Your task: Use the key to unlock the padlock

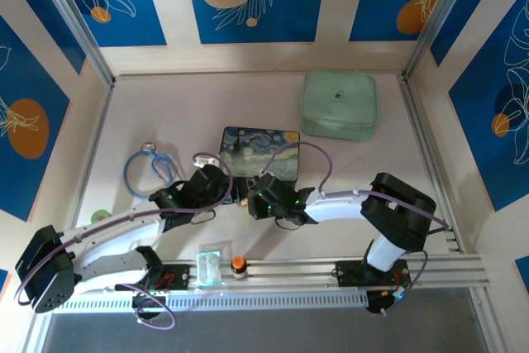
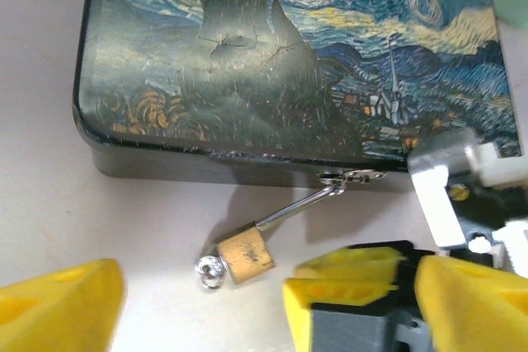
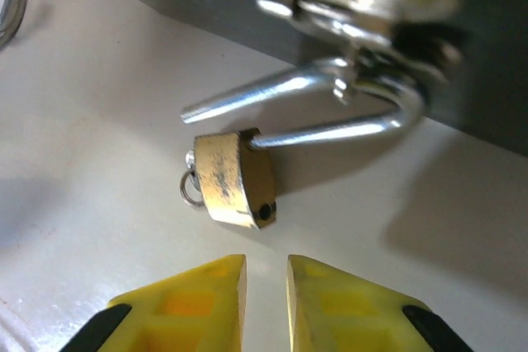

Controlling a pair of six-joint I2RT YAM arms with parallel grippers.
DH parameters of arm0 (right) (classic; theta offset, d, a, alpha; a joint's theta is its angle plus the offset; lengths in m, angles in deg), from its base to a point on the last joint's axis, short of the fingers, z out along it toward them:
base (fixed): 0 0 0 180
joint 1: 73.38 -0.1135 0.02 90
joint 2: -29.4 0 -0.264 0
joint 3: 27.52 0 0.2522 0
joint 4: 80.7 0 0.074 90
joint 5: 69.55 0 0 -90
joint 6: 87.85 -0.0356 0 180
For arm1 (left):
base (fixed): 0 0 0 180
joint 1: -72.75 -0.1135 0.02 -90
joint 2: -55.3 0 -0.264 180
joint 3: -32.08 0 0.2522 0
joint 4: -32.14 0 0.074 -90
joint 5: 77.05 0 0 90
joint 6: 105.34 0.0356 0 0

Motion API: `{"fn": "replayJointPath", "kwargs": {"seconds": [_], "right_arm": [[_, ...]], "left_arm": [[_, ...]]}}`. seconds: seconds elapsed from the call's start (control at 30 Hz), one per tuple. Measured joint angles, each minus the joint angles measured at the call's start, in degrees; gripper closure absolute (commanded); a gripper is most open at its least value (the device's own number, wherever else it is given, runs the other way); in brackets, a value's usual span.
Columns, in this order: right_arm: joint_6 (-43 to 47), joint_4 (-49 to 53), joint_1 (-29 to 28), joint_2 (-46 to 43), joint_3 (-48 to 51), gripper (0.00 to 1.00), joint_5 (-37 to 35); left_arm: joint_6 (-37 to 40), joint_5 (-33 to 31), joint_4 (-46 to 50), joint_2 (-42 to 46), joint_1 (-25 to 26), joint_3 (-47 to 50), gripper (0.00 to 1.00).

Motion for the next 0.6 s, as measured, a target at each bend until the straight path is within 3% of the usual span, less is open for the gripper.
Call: {"fn": "replayJointPath", "kwargs": {"seconds": [0.13,0.6], "right_arm": [[-0.7,2.1,0.0,-2.4,1.7,0.75,-0.8],[-1.5,3.5,0.0,-4.7,4.0,0.73,-4.2]], "left_arm": [[0.4,-1.5,-1.2,-3.1,0.0,0.9,0.59],[-0.8,-10.6,-3.5,-17.6,0.7,1.0,0.63]]}}
